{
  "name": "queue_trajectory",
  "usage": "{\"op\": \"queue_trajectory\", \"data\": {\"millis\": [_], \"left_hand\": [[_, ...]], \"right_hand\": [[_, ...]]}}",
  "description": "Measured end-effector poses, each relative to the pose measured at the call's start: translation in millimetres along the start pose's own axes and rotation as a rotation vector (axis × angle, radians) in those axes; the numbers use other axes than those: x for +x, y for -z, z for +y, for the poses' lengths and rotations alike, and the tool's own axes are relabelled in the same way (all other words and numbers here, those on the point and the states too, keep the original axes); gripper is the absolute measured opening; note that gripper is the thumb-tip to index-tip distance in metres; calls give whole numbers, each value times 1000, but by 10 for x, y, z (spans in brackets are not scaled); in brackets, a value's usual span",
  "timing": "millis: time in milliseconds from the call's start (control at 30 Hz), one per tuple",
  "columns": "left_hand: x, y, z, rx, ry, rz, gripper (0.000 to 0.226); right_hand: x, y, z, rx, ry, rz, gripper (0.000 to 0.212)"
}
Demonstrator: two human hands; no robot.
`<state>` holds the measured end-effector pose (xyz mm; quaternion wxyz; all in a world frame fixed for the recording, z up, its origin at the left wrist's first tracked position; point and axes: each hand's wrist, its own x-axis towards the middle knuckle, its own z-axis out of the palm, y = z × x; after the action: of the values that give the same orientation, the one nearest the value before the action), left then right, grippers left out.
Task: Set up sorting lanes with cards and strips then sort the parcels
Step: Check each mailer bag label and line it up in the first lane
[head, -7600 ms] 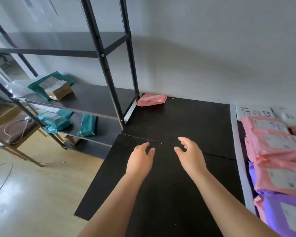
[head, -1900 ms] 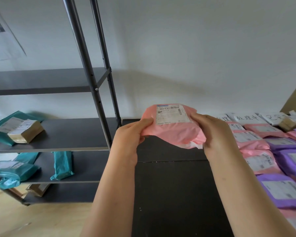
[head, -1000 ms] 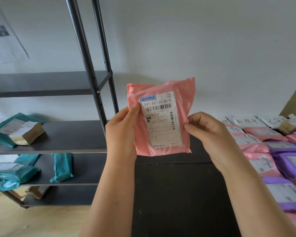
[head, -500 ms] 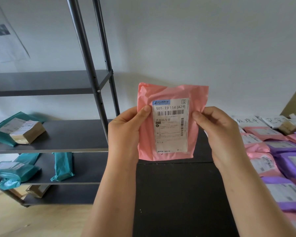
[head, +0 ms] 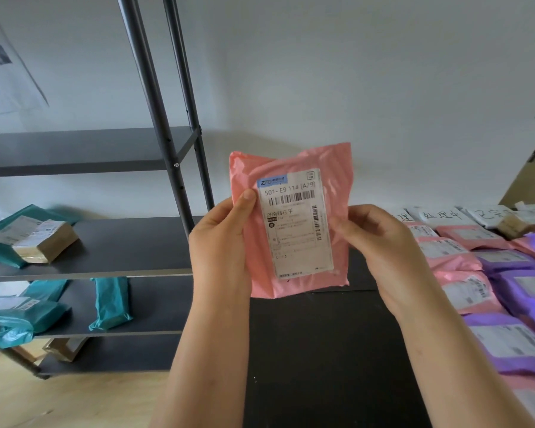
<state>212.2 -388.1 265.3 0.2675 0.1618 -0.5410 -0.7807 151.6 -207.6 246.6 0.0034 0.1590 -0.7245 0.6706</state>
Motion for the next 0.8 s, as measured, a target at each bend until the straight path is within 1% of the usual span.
{"op": "queue_trajectory", "data": {"millis": [33,67,167,200,267,367,467,567,633,733,800], "left_hand": [[-7,-6,-26,-18,32,7,10],[-14,-8,-58,-26,59,6,12],[-37,12,-167,14,118,-44,14],[-40,26,-210,47,132,-79,17],[-50,41,-310,108,154,-159,21],[-103,25,-502,249,199,-234,20],[-207,-26,-688,363,241,-347,18],[-314,-105,-811,372,232,-394,14],[-368,-172,-857,368,236,-384,11],[-441,-302,-894,387,236,-382,10],[-505,-418,-928,396,229,-391,10]], "right_hand": [[-31,2,19,-24,-14,-25,39],[-61,7,43,-46,-20,-28,36],[-143,64,118,-83,-7,56,8],[-173,94,144,-74,-9,99,3],[-243,150,196,-56,-30,207,9],[-383,231,284,-38,-81,384,19],[-544,316,371,-51,-145,482,20],[-676,429,421,-84,-228,519,6],[-738,520,448,-112,-266,517,8],[-833,662,507,-172,-273,494,4],[-902,786,554,-232,-281,485,6]]}}
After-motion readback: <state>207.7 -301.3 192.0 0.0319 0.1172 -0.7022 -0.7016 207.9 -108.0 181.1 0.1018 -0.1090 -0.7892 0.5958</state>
